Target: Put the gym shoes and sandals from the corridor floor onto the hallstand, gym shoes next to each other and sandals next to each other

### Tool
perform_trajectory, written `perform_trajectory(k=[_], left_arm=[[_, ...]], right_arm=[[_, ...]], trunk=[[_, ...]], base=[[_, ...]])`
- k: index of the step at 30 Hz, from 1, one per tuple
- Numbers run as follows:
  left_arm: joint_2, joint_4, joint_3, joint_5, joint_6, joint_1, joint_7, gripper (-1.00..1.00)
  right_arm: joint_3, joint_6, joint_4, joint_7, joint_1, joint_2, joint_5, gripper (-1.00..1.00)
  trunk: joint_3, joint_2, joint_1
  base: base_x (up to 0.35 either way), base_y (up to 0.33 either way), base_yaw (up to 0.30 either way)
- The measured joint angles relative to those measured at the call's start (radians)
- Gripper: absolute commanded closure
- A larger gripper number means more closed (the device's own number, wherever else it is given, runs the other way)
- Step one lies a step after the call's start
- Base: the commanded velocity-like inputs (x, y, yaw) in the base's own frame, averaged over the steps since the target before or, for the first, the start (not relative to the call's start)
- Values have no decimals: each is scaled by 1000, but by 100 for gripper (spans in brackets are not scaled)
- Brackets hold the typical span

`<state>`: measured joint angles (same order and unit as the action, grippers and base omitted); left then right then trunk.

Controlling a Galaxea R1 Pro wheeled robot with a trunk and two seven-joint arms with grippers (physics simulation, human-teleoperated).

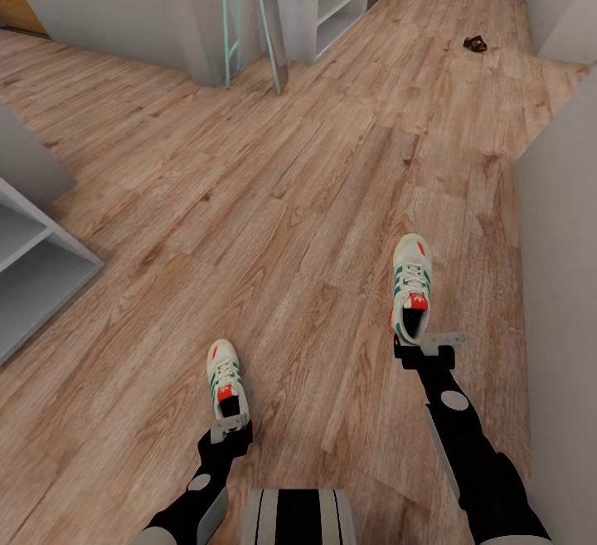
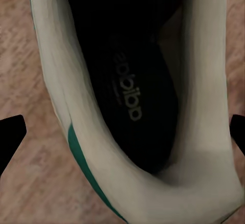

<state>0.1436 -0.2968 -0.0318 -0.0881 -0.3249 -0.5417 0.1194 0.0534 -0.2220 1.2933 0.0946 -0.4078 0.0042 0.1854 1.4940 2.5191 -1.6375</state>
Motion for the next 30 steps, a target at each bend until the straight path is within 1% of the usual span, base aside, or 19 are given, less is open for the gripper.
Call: perform_trajectory(k=[1,2,27,30], left_arm=[[0,0,0,0,-1,0,0,-100],[0,0,0,0,-3,0,0,100],[0,-1,0,0,-10,2,-3,100],[0,-2,-2,0,-11,1,-4,100]], right_arm=[[0,0,0,0,0,0,0,100],[0,0,0,0,0,0,0,100],[2,0,0,0,0,-1,0,100],[2,-1,0,0,0,-1,0,100]], trunk=[[0,0,0],[0,0,0],[0,0,0],[-12,-1,1]], base=[[2,0,0],[1,0,0],[0,0,0],[0,0,0]])
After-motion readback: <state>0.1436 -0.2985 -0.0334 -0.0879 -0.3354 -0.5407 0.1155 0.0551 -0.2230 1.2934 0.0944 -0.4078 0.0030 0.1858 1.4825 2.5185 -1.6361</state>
